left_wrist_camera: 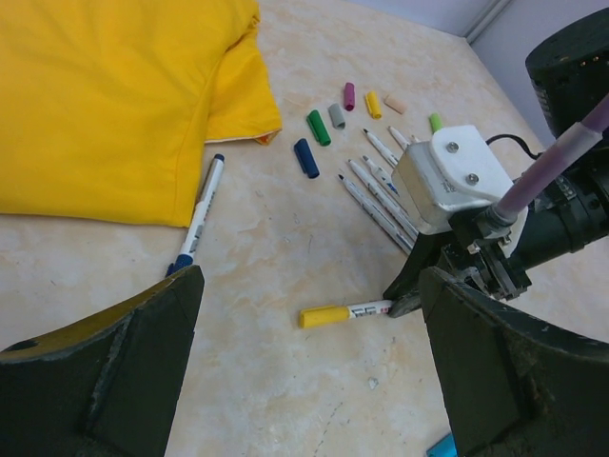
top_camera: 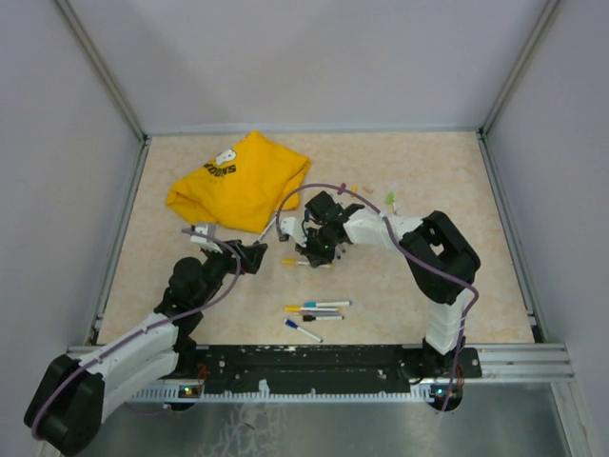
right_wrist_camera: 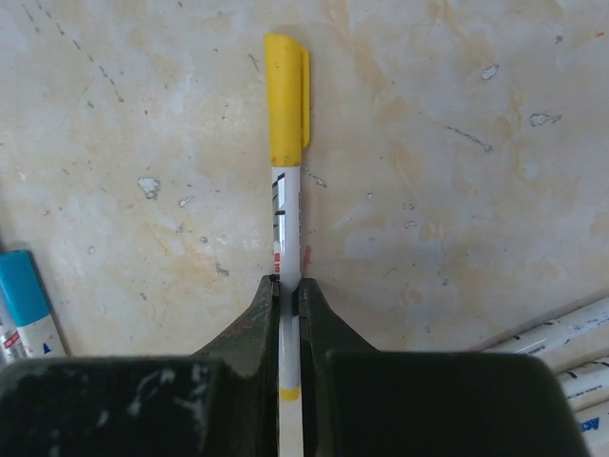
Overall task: Open the pen caps
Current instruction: Pick up the pen from the center of the board.
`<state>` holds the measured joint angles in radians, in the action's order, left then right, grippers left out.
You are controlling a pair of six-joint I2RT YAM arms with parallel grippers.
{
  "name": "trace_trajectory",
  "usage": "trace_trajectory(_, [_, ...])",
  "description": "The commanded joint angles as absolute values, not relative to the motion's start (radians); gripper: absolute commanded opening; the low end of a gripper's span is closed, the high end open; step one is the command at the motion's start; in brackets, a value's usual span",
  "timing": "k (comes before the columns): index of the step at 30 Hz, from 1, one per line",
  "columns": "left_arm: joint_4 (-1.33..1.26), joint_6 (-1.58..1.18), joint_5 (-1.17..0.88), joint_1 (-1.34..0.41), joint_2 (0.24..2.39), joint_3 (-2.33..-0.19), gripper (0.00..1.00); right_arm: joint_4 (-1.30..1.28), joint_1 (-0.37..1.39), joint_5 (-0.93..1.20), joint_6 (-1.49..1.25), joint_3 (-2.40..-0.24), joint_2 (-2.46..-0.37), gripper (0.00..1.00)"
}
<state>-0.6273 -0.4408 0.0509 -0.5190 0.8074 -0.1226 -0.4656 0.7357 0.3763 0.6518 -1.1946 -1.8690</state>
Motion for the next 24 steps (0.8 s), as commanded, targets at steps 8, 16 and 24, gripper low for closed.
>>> trace_trajectory(8, [-0.852,-0.600,-0.122,-0.513,0.883,-0.085,0.99,-0.437,0.669,0.572,0.530,-1.176,-1.714,0.00])
trace_trajectory(16, [-1.086,-0.720,-0.215,-0.513,1.015,-0.077,0.99,-0.422,0.637,0.666,0.486,-1.167,-1.665,0.00])
trace_trajectory(24, [-1.188,-0.742,-0.242,-0.513,1.095,-0.086,0.98,-0.398,0.617,0.724,0.442,-1.155,-1.607,0.00])
